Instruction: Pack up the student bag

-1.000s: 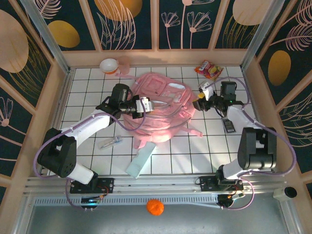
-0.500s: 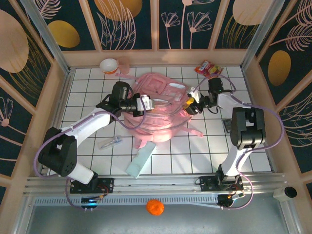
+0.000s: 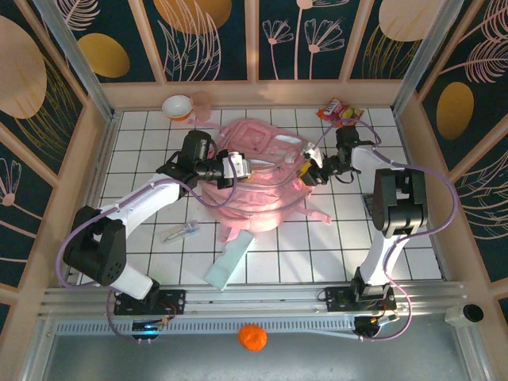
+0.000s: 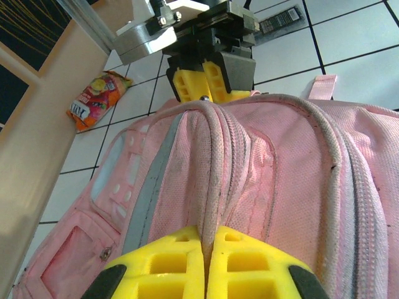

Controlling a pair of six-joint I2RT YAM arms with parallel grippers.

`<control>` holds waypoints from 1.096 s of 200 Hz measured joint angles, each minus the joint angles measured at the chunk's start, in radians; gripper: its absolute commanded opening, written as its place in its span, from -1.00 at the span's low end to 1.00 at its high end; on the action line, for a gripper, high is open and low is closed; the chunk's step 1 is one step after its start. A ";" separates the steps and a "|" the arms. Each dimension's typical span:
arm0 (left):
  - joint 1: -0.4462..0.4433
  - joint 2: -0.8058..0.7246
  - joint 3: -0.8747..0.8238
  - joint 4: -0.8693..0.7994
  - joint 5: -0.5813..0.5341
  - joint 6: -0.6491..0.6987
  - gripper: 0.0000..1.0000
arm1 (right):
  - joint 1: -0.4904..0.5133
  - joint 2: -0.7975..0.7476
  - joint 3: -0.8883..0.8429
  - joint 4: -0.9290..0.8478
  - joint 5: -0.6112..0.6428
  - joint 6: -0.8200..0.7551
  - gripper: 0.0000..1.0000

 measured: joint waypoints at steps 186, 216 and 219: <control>-0.018 0.003 0.001 0.060 -0.203 -0.040 -1.00 | 0.028 -0.135 -0.014 -0.026 0.036 0.272 -1.00; -0.039 0.003 0.001 0.062 -0.281 -0.054 -1.00 | 0.052 -0.149 -0.013 -0.027 0.055 0.354 -1.00; -0.041 0.003 0.001 0.063 -0.287 -0.056 -1.00 | 0.052 -0.149 -0.013 -0.027 0.056 0.359 -1.00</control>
